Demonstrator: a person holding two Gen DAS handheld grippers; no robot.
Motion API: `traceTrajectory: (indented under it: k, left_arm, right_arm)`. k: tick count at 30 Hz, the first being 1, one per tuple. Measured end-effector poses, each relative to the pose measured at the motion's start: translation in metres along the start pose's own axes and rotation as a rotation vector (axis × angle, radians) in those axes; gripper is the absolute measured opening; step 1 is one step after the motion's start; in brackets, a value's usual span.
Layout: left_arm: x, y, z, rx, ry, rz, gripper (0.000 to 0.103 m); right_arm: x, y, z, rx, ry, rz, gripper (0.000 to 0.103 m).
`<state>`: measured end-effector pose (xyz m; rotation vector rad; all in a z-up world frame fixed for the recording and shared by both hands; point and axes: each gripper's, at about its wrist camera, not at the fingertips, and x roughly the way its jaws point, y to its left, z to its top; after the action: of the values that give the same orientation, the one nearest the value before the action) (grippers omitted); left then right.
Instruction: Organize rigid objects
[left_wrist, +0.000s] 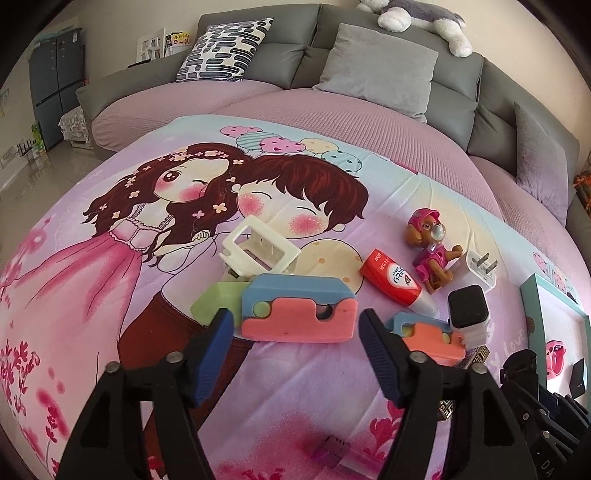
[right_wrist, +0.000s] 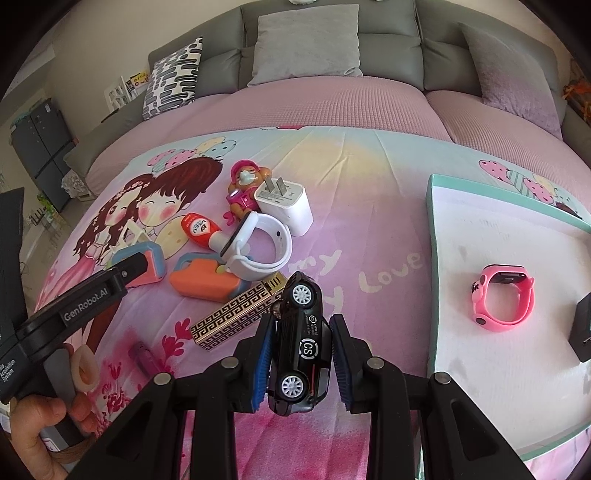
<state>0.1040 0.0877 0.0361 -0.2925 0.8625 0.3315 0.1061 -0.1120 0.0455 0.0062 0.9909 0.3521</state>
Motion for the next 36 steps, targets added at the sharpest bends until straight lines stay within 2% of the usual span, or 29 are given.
traceTrajectory:
  k: [1, 4, 8, 11, 18, 26, 30, 36]
  left_arm:
    - [0.001, 0.001, 0.000, -0.005, -0.003, 0.008, 0.086]
    - [0.002, 0.001, 0.001, -0.003, -0.025, 0.015, 0.088]
    - [0.002, 0.003, 0.004, -0.013, -0.079, 0.024, 0.101]
    - [0.006, 0.007, 0.007, -0.024, -0.097, 0.027, 0.103]
    - [0.024, 0.007, 0.006, -0.015, -0.067, 0.023, 0.103]
    - [0.046, 0.002, 0.004, 0.011, 0.035, 0.069, 0.103]
    - [0.045, -0.003, 0.002, 0.037, 0.037, 0.091, 0.103]
    - [0.041, -0.002, 0.000, 0.036, 0.033, 0.061, 0.102]
  right_arm:
    - [0.000, -0.001, 0.000, 0.003, 0.001, 0.001, 0.032]
    - [0.002, -0.003, 0.001, 0.013, 0.005, 0.004, 0.032]
    - [0.002, -0.007, 0.001, 0.026, 0.009, 0.007, 0.032]
    - [0.003, -0.009, 0.002, 0.034, 0.010, 0.009, 0.032]
    - [0.004, -0.010, 0.002, 0.042, 0.015, 0.014, 0.032]
    - [0.004, -0.010, 0.002, 0.045, 0.015, 0.016, 0.032]
    - [0.006, -0.011, 0.002, 0.049, 0.019, 0.014, 0.032]
    - [0.006, -0.011, 0.002, 0.049, 0.021, 0.013, 0.032]
